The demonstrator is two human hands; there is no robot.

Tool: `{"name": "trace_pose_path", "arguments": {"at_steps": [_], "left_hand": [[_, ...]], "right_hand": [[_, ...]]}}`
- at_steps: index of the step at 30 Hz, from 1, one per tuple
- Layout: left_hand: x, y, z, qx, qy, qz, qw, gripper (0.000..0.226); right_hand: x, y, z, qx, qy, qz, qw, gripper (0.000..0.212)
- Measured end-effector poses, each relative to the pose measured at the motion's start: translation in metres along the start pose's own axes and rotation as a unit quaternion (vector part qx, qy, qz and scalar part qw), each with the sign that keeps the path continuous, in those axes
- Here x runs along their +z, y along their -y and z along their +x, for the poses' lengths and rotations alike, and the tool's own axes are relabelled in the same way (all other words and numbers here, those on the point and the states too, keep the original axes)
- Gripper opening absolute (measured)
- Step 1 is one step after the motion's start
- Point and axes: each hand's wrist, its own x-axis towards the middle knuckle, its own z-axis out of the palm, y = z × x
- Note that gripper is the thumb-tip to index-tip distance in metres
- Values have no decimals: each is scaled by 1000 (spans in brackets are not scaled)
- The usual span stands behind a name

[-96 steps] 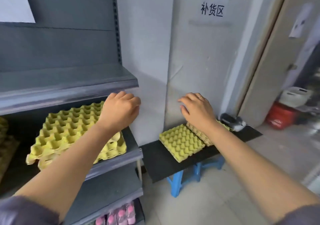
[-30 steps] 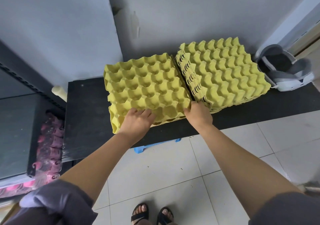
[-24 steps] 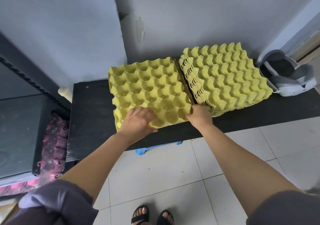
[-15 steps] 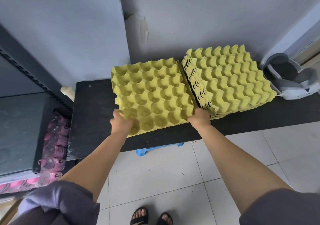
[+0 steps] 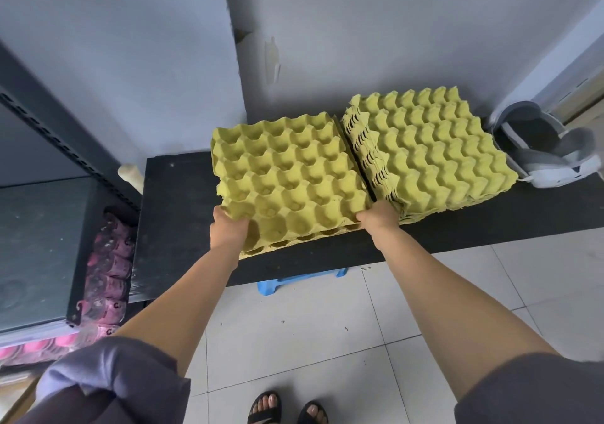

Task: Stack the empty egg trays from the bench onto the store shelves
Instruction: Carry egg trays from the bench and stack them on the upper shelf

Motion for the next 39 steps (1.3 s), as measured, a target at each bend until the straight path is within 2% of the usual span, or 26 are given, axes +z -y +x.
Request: {"name": "trace_pose_path", "arguments": {"at_steps": [1, 5, 8, 14, 17, 21, 24, 29, 33, 36, 39], "left_hand": [[-1, -1, 0, -4, 2, -2, 1000, 52], [-2, -2, -1, -20, 18, -4, 1000, 59], [1, 4, 1, -22, 15, -27, 999, 64], [7, 9, 5, -8, -30, -83, 996, 64], [1, 2, 10, -18, -44, -77, 996, 66], [-10, -7, 11, -29, -34, -90, 995, 45], [-19, -15, 4, -10, -16, -114, 993, 40], [-45, -48, -34, 42, -17, -124, 991, 38], [-80, -91, -77, 96, -25, -111, 989, 61], [-106, -116, -112, 156, -31, -115, 981, 63], [-134, -138, -150, 205, -55, -106, 972, 53]], "right_hand": [[-3, 3, -2, -3, -1, 1, 1000, 13], [-4, 3, -2, -16, -4, -49, 999, 32], [4, -4, -3, -28, 25, -26, 999, 24], [1, -3, -1, -48, -23, 39, 998, 13], [-8, 3, -4, -59, -13, 87, 994, 12], [-17, 18, -4, -1, 12, 125, 992, 10], [-26, 26, -12, -6, 28, 175, 984, 8], [-58, 48, -48, -57, 6, 188, 980, 24], [-99, 78, -93, -98, -46, 188, 976, 24], [-129, 93, -129, -145, -81, 182, 969, 43], [-157, 102, -169, -233, -128, 154, 952, 66]]}}
